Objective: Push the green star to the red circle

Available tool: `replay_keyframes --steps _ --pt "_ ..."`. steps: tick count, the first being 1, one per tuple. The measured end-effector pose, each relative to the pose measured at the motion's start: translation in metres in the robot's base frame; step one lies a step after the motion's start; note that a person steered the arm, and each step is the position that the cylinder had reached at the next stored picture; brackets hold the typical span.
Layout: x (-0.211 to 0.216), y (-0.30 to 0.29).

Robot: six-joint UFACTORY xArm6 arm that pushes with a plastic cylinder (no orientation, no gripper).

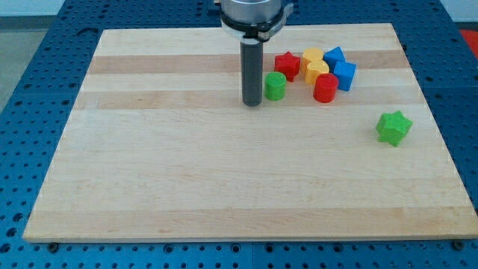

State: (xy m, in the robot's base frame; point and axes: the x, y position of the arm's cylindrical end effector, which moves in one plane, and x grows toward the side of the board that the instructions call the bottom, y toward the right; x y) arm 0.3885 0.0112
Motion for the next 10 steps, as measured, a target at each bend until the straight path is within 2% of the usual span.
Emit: replay_keyframes --steps 2,3,5,6,7,8,9,10 --pt "-0.018 0.028" --pt "0.003 0.027" --pt "0.124 0.045" --pt "0.176 0.100" --pt "0.194 0.187" --pt "0.184 0.251" --pt "0.145 0.265" --pt "0.119 0.254"
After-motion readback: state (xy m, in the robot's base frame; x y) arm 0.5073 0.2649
